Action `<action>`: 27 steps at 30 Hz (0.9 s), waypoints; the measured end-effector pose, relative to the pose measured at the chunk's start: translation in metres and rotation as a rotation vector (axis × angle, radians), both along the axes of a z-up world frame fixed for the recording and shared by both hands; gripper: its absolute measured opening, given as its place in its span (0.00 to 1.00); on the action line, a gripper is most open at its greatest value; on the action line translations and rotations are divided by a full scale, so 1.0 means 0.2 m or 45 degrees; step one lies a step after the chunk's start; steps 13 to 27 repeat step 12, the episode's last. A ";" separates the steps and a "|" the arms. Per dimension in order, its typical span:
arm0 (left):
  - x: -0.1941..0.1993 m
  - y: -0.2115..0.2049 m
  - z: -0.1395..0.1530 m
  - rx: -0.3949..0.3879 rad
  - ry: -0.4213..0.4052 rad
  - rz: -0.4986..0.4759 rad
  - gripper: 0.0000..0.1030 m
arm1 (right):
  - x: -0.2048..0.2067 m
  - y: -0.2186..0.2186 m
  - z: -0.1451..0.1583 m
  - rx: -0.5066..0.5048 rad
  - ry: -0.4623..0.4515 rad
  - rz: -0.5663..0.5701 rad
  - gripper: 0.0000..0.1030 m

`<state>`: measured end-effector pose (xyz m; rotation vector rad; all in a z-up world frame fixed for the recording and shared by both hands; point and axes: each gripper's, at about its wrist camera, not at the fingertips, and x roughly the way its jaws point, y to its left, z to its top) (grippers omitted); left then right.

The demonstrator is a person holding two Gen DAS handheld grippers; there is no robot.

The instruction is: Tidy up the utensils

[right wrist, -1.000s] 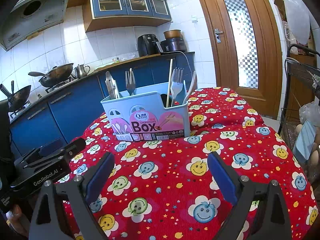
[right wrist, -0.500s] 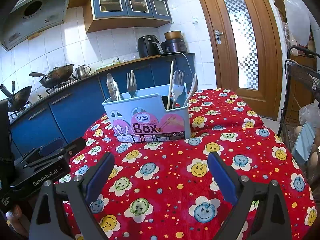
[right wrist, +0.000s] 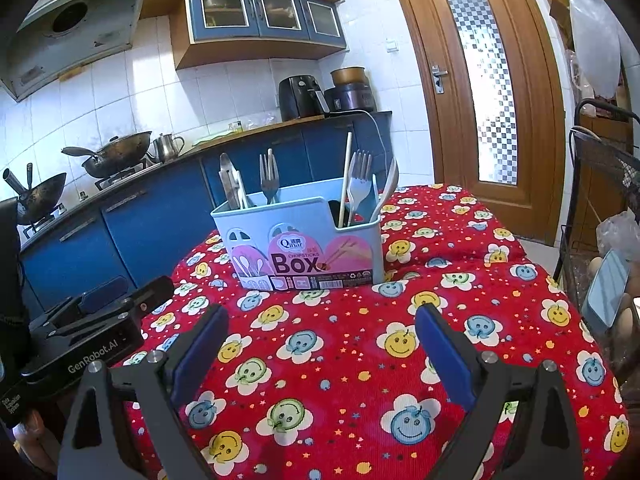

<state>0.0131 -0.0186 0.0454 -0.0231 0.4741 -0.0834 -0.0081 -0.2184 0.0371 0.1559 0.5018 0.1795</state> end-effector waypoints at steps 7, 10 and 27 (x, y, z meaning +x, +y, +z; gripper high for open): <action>-0.02 0.01 0.02 -0.006 -0.009 0.003 0.73 | -0.01 0.01 0.02 0.001 -0.007 0.000 0.93; -0.03 0.01 0.02 -0.006 -0.013 0.001 0.73 | -0.01 0.01 0.02 0.001 -0.011 0.000 0.93; -0.04 0.01 0.02 -0.007 -0.014 -0.001 0.73 | -0.02 0.01 0.03 0.001 -0.014 -0.001 0.93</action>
